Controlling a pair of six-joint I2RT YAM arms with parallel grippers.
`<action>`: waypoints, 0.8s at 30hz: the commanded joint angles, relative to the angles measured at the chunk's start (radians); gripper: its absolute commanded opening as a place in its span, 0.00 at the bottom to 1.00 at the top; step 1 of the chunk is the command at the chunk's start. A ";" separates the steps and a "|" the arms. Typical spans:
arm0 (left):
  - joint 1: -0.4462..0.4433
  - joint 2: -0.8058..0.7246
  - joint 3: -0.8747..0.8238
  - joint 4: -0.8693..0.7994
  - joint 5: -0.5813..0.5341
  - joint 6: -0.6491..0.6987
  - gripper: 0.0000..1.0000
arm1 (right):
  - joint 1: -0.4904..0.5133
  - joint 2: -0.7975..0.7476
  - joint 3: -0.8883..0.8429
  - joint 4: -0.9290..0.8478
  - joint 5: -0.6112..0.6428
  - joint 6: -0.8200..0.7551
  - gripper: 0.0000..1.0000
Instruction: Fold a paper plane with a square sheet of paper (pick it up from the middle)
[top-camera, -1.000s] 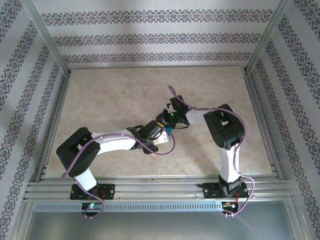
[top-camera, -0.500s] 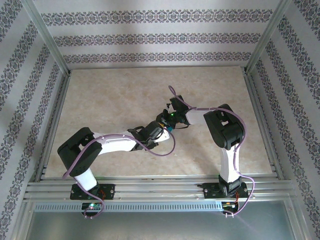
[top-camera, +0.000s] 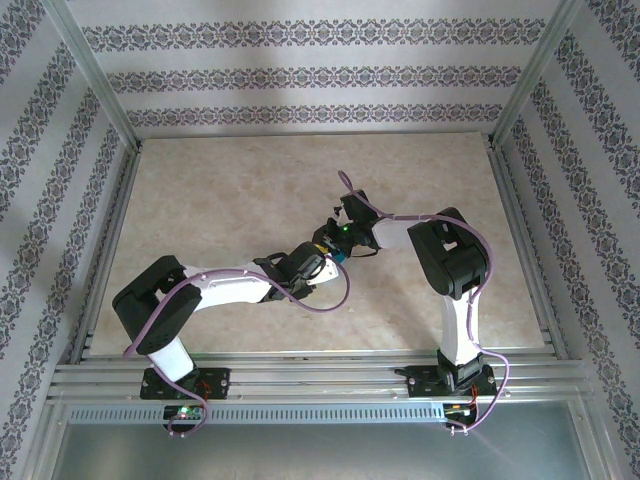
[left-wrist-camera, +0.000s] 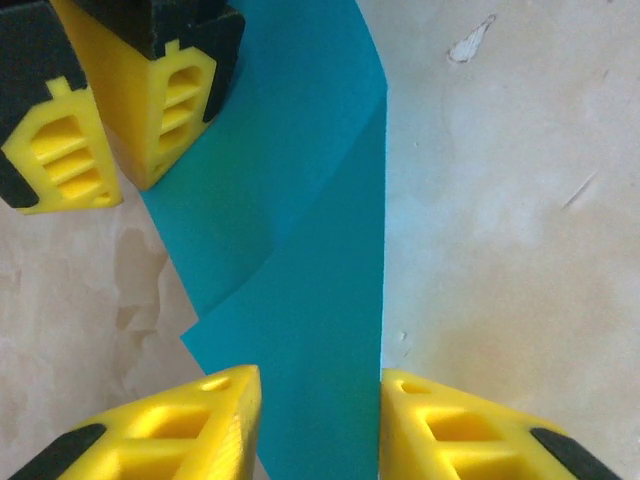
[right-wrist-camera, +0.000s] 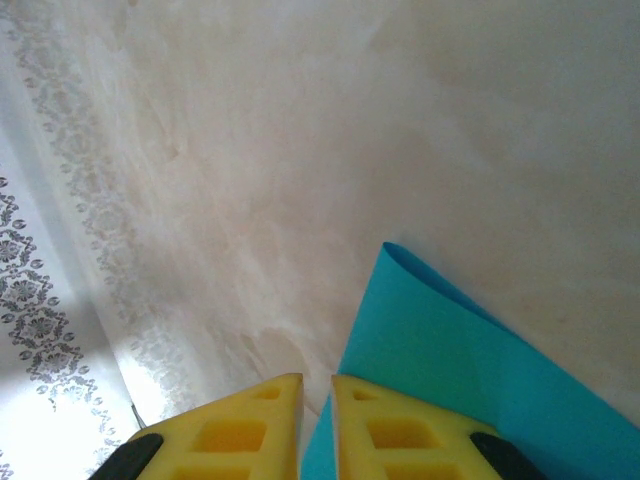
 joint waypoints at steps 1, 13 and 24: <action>0.006 0.013 0.017 -0.037 -0.032 0.006 0.33 | -0.016 0.052 -0.033 -0.073 0.033 0.017 0.18; 0.024 0.027 0.063 -0.063 -0.031 -0.090 0.44 | -0.018 0.053 -0.037 -0.073 0.029 0.017 0.18; 0.035 0.088 0.126 -0.139 -0.047 -0.123 0.38 | -0.018 0.052 -0.036 -0.074 0.027 0.014 0.18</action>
